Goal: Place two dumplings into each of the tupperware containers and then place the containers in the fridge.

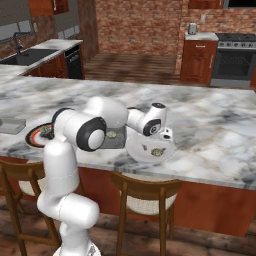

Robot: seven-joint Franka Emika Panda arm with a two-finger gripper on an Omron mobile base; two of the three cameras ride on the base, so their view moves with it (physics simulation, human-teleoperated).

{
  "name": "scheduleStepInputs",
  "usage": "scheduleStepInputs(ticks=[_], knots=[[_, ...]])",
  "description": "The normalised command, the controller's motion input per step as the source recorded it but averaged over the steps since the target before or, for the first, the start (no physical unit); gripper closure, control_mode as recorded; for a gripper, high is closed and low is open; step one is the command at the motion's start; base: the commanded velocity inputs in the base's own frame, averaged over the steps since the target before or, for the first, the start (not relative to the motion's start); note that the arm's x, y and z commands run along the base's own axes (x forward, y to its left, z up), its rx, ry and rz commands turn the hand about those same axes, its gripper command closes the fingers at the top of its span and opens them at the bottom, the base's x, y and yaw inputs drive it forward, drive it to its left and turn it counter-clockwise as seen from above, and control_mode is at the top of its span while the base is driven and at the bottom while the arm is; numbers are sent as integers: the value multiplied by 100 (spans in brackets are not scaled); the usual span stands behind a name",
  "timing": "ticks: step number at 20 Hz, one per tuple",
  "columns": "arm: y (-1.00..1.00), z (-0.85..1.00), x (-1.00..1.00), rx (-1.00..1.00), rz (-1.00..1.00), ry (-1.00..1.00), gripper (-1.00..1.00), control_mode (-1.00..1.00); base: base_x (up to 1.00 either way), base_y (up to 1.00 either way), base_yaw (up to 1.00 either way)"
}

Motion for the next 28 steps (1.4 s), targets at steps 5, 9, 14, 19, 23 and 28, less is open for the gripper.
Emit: scheduleStepInputs(ticks=[5, 9, 14, 19, 23, 28], knots=[[-33, -29, 1, -1, 0, 0, -100, -100, 0, 0, 0], [0, -9, 24, 0, 0, 0, -100, -100, 0, 0, 0], [0, -1, 36, 0, 0, 0, -100, -100, 0, 0, 0], [0, -4, 23, 0, 0, 0, -100, -100, 0, 0, 0], [0, -15, 3, 0, 0, 0, -100, -100, 0, 0, 0], [0, -20, -14, 0, 0, 0, -100, -100, 0, 0, 0]])
